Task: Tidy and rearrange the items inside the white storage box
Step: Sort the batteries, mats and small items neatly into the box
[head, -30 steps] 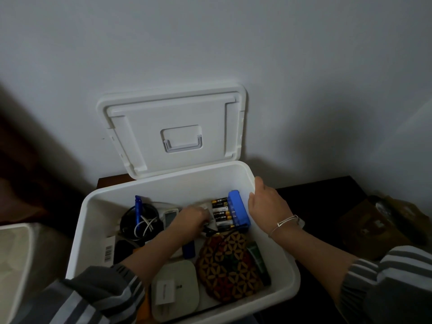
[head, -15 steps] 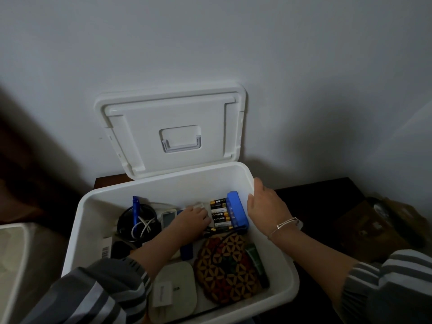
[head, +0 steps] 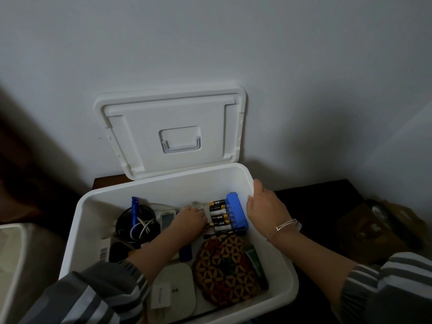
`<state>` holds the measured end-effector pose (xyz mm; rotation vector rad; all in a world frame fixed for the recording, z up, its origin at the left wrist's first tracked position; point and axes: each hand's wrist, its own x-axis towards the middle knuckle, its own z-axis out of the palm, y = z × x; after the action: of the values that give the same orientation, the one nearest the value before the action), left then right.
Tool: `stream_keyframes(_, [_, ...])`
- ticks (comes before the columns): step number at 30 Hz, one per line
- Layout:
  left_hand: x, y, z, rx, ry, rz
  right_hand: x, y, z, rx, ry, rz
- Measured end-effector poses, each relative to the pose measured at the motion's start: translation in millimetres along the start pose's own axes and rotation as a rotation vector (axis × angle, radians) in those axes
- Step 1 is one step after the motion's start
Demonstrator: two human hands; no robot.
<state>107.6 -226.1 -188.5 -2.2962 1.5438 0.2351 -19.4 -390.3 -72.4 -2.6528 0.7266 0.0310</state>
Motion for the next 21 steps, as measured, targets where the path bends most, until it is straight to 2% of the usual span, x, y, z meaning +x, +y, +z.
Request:
stream_keyframes(2, [-0.7, -1.0, -4.7, -0.103, 0.024, -0.054, 0.5, 0.5, 0.9, -0.001, 0.002, -0.004])
stream_keyframes(6, [4.3, -6.5, -21.8, -0.509, 0.084, -0.097, 1.8, 1.0, 2.3, -0.003, 0.006, -0.007])
stream_keyframes(8, [13.6, -5.9, -29.8, -0.633, 0.067, -0.105, 1.1, 0.1, 1.7, 0.004, 0.005, -0.005])
stream_keyframes(14, [40.1, 11.3, -38.2, -0.56, -0.051, -0.135, 0.1, -0.6, -0.8, -0.001, 0.004, 0.001])
stream_keyframes(21, [36.2, 16.1, -32.5, -0.68, -0.021, -0.191, 1.3, 0.1, 0.9, -0.007, 0.012, 0.0])
